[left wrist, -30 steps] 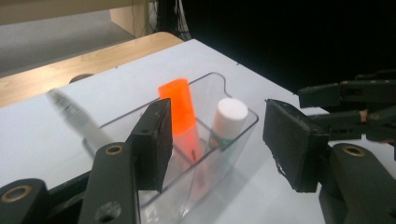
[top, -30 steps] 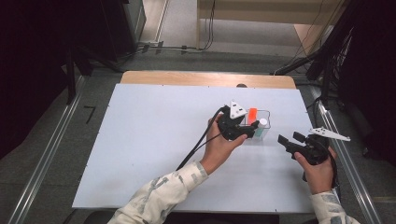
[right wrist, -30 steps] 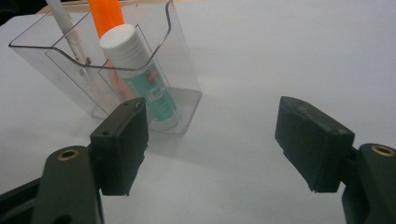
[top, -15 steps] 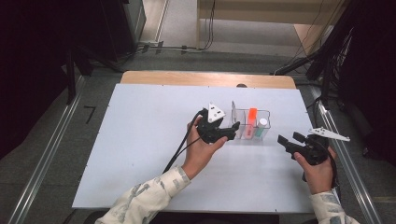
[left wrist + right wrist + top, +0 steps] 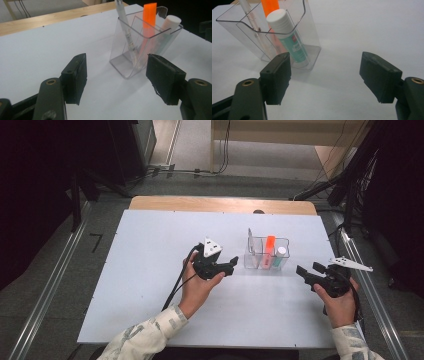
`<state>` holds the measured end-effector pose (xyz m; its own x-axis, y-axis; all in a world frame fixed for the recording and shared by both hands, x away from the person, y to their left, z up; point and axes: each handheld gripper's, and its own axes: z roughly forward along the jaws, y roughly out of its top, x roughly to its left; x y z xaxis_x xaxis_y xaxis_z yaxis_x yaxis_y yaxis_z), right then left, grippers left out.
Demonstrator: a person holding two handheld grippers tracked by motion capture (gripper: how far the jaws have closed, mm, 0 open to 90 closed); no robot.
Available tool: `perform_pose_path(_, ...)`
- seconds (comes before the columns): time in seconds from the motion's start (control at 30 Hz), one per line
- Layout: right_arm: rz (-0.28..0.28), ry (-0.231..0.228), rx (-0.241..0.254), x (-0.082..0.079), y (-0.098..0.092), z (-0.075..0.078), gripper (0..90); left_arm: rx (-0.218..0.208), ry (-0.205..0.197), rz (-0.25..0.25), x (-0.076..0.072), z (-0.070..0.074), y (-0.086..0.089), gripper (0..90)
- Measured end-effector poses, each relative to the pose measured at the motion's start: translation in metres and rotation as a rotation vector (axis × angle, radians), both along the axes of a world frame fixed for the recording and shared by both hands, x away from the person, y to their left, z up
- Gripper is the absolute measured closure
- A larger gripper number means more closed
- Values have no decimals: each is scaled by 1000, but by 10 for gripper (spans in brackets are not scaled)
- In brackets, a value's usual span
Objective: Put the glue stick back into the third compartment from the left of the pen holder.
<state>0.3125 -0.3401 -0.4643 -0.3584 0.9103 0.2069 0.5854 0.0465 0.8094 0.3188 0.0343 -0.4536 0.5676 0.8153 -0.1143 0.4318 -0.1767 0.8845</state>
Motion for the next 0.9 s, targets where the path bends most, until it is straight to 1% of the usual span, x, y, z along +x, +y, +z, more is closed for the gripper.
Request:
perform_pose_path(0.13,-2,-3,-2,-1,-1,0,240,9,16,23,-3,-6,10,342)
perform_pose_path(0.37,5,-3,-2,-2,-1,0,239,17,27,53,-9,-12,29,341)
perform_pose_path(0.53,2,-1,-1,-2,-1,0,238,11,56,73,-14,-18,43,334)
perform_pose_path(0.67,6,-2,-4,-3,0,1,238,22,59,85,-19,-20,54,331)
perform_pose_path(0.73,5,-2,-5,-4,-1,0,238,23,65,91,-23,-21,61,331)
perform_pose_path(0.9,-1,6,-8,-8,-6,-1,238,25,75,136,-29,-25,81,328)
